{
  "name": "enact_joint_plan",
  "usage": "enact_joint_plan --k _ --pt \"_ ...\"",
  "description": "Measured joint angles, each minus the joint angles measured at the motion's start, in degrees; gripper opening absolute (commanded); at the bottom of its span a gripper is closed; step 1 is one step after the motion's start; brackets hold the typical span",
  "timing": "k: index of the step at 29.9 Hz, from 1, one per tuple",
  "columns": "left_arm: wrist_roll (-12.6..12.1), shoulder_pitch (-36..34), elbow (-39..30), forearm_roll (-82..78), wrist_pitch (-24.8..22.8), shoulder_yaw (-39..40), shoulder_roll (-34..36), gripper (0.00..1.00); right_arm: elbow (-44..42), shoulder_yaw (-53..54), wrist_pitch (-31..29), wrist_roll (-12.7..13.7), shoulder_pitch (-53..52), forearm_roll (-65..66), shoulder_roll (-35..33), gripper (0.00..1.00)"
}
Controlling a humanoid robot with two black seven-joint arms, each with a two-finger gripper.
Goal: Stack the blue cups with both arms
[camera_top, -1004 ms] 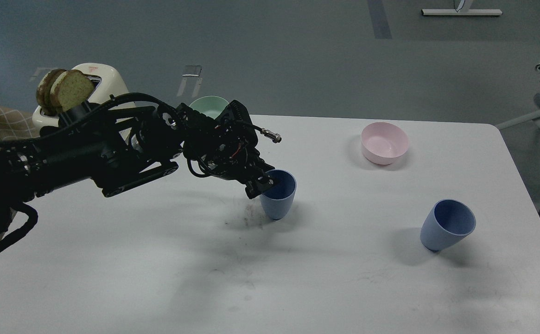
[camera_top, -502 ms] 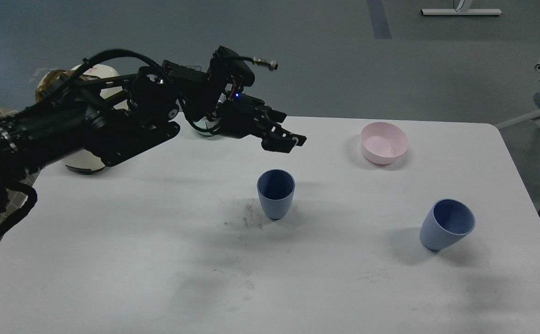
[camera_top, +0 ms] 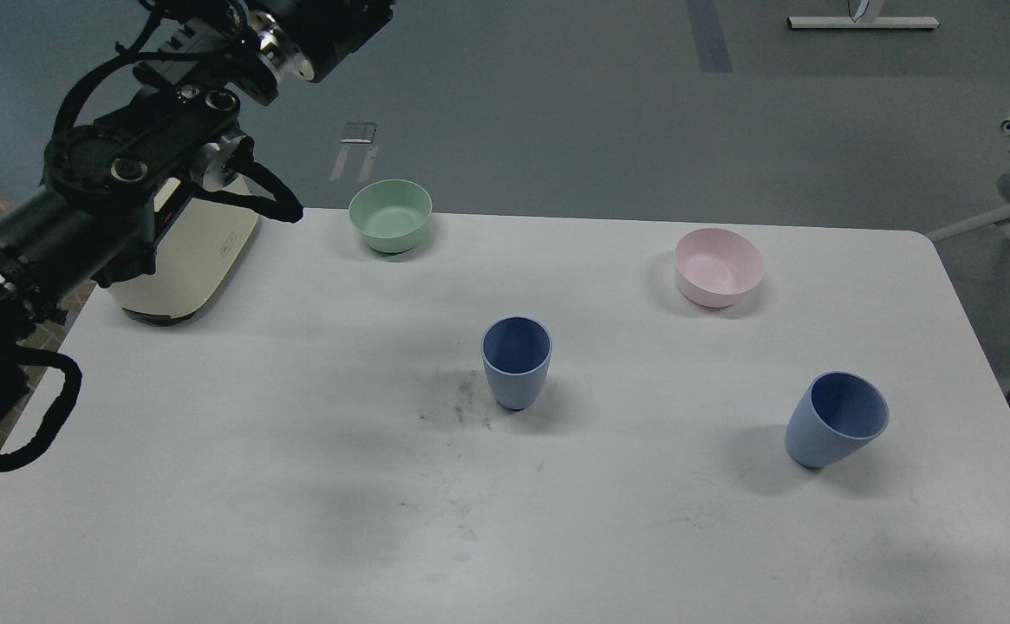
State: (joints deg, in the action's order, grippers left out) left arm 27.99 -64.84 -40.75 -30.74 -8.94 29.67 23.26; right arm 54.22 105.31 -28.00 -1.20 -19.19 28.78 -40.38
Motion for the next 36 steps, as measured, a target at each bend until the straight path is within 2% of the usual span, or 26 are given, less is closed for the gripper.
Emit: enact_joint_plan --k 8,15,18,25,36 --pt "0.00 4.89 -1.56 8.94 -0.27 13.41 0.24 0.98 3.70 -0.07 0.00 -0.01 -1.04 0.67 -4.14 1.00" --pt "0.02 10.98 -7.72 10.66 -0.30 22.07 0.19 0.98 11.58 -3.11 -0.01 -0.03 -1.02 14.23 -4.77 1.00" --pt "0.02 14.08 -10.36 10.71 -0.30 25.17 0.46 0.98 13.88 -3.25 -0.01 -0.03 -0.95 16.14 -4.58 1.00" --pt "0.02 16.71 -14.80 10.71 -0.14 28.47 0.94 0.98 17.38 -2.90 -0.01 -0.02 -0.11 16.45 -3.98 1.00" --pt "0.02 16.85 -17.72 10.62 0.36 28.86 0.85 0.98 20.52 -1.53 0.01 -0.02 3.51 16.38 -1.60 1.00"
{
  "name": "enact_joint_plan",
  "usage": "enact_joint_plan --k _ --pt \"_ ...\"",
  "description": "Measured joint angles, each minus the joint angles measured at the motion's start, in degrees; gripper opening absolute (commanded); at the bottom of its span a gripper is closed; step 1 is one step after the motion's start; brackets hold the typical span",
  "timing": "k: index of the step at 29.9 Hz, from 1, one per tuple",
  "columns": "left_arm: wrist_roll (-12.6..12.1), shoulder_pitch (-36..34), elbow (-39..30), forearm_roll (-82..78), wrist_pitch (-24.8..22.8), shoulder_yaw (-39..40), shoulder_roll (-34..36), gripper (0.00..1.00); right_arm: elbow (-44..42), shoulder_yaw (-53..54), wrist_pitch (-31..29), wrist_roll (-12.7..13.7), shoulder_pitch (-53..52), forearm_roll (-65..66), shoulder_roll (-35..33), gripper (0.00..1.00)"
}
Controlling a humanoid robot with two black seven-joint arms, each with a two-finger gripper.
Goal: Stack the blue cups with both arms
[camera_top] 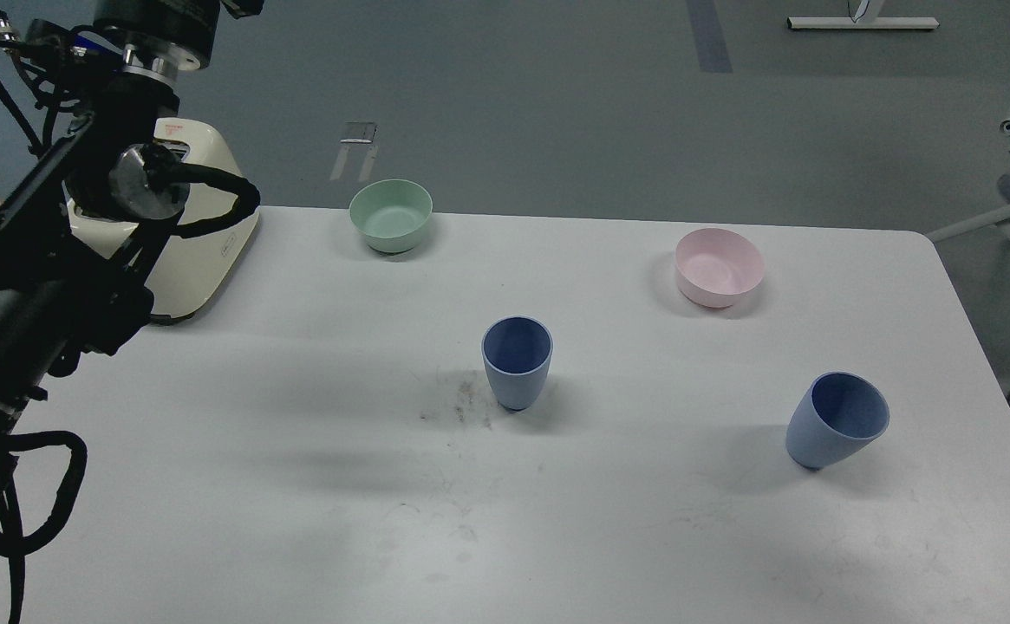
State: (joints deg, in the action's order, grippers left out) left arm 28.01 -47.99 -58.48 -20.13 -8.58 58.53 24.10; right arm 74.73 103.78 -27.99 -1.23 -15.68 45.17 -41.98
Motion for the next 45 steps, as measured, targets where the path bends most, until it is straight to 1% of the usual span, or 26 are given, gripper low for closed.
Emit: enact_joint_plan --k 8,18,26,31,33,37,39,41,45 --pt "0.00 0.10 -0.77 0.00 0.06 0.00 0.58 0.98 1.24 0.59 0.00 0.06 1.67 0.00 0.57 1.00" --pt "0.00 1.84 -1.62 -0.08 -0.01 -0.13 0.88 0.98 1.72 0.98 0.00 1.32 4.33 3.27 -0.30 1.00" --pt "0.00 1.93 -1.61 -0.08 -0.26 -0.63 0.30 0.98 4.68 0.58 -0.01 1.50 5.20 16.53 -2.30 1.00" --pt "0.00 1.93 -0.92 -0.08 -0.43 -0.70 -0.58 0.98 10.47 -0.10 -0.02 1.50 6.87 29.30 -3.51 1.00" --pt "0.00 1.97 -0.80 -0.08 -0.47 -0.69 -0.74 0.98 13.56 -0.20 -0.03 1.50 8.87 32.01 -4.08 1.00" --pt "0.00 2.55 -0.68 -0.08 -0.47 -0.76 -0.82 0.98 18.41 -0.68 -0.03 1.38 16.76 35.95 -8.92 1.00" --pt "0.00 2.61 -0.66 -0.08 -0.48 -0.76 -0.78 0.98 19.66 -1.68 -0.04 1.23 20.50 37.87 -10.87 1.00" --pt "-0.62 2.68 -0.35 -0.10 -0.48 -0.76 -0.46 0.98 20.30 -2.91 -0.04 1.12 22.94 39.65 -11.50 1.00" --pt "-1.69 3.67 0.90 -0.50 -0.70 -1.07 -0.03 0.98 20.65 -5.87 -0.03 1.05 24.12 43.00 -11.62 1.00"
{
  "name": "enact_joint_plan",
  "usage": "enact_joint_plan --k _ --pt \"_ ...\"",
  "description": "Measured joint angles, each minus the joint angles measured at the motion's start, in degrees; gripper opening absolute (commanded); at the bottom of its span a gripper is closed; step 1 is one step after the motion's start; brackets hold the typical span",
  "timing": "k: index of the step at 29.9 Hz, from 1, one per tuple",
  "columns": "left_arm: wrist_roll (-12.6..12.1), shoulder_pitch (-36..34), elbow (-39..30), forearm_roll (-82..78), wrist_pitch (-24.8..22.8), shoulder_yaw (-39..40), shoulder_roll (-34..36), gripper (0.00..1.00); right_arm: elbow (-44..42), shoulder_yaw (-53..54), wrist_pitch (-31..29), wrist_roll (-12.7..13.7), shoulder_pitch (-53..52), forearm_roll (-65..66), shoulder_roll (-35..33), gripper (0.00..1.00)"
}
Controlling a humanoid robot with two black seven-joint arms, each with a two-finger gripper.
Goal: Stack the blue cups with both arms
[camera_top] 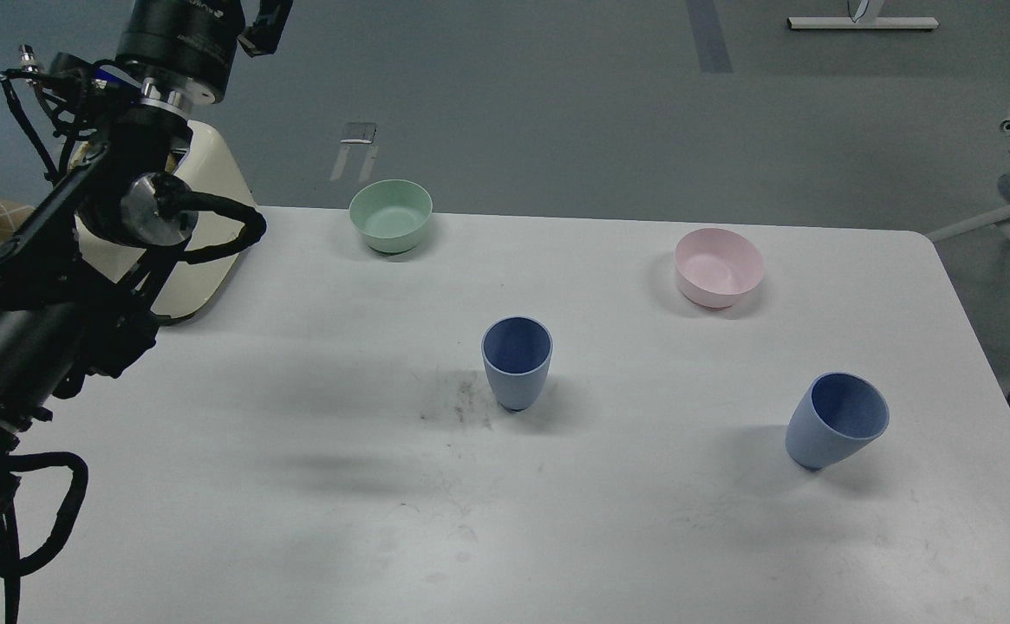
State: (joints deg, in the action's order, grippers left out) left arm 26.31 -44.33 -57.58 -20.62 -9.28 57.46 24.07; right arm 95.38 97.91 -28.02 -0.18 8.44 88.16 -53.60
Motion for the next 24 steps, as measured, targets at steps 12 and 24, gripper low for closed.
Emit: enact_joint_plan --k 12,24 --pt "-0.47 3.24 0.20 -2.20 -1.60 -6.59 3.37 0.98 0.79 -6.02 0.04 -0.06 -0.12 7.53 -0.12 1.00" --pt "-0.56 2.49 0.09 -2.30 -1.63 -6.60 2.17 0.98 1.49 -12.83 0.03 0.10 -0.65 16.95 6.81 0.95"
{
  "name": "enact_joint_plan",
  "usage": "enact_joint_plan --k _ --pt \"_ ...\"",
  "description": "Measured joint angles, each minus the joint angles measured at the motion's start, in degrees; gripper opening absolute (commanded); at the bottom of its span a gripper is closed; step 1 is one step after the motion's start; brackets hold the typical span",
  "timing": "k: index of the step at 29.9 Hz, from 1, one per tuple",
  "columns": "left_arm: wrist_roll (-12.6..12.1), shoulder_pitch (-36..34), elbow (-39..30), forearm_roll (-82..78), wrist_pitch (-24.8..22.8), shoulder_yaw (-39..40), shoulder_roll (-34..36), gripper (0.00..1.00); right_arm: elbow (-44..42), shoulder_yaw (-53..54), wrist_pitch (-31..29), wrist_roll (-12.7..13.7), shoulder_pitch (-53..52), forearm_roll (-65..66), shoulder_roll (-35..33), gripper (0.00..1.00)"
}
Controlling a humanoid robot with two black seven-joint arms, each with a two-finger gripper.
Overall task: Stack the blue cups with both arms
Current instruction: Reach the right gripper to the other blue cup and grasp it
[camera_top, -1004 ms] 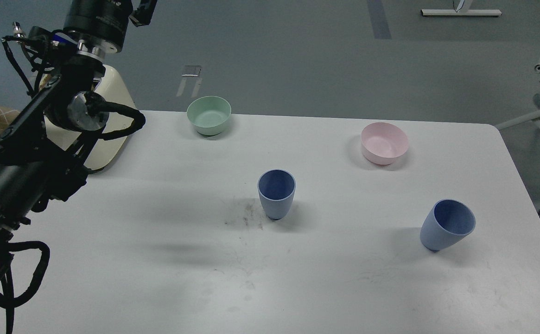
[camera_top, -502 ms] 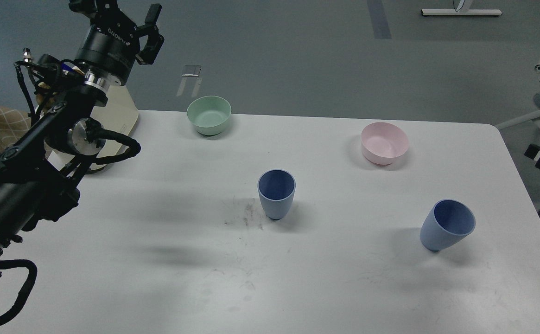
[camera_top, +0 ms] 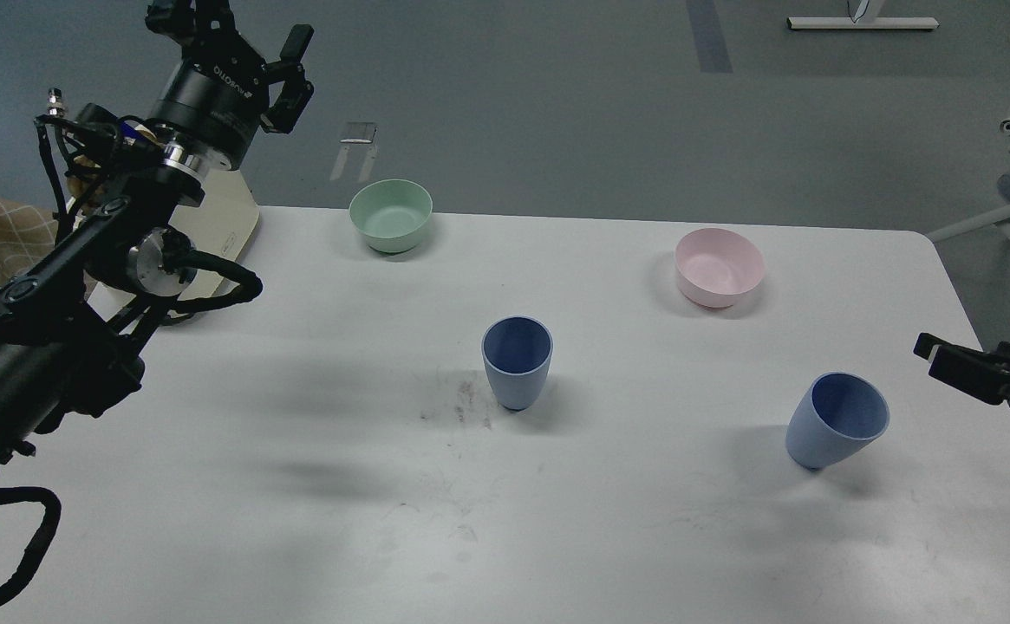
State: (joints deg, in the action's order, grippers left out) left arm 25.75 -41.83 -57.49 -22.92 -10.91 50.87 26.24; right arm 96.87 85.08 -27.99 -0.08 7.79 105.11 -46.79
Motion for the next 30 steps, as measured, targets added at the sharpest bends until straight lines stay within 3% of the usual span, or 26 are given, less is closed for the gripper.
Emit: enact_joint_plan --k 13,18,20,26,28,30 --pt "0.00 0.05 0.02 -0.01 0.06 0.03 0.11 0.98 -0.46 -7.65 -0.03 0.92 -4.22 6.53 4.12 0.71" --pt "0.01 0.30 0.02 -0.02 0.10 0.03 0.51 0.98 -0.53 -10.09 -0.04 2.03 -5.23 8.58 4.59 0.70" --pt "0.04 0.42 0.02 0.02 0.10 0.03 0.60 0.98 -0.54 -10.48 -0.03 2.18 -5.30 8.87 4.73 0.64" --pt "0.17 0.59 -0.26 0.05 0.10 0.03 0.63 0.98 -0.55 -10.84 -0.03 2.28 -5.25 8.97 4.87 0.59" --pt "0.18 0.60 -0.41 0.03 0.10 0.02 0.63 0.98 -0.55 -11.13 -0.03 2.28 -5.13 8.97 4.87 0.51" --pt "0.19 0.59 -0.45 -0.01 0.10 0.01 0.63 0.98 -0.55 -11.44 -0.03 2.28 -5.06 8.97 4.87 0.48"
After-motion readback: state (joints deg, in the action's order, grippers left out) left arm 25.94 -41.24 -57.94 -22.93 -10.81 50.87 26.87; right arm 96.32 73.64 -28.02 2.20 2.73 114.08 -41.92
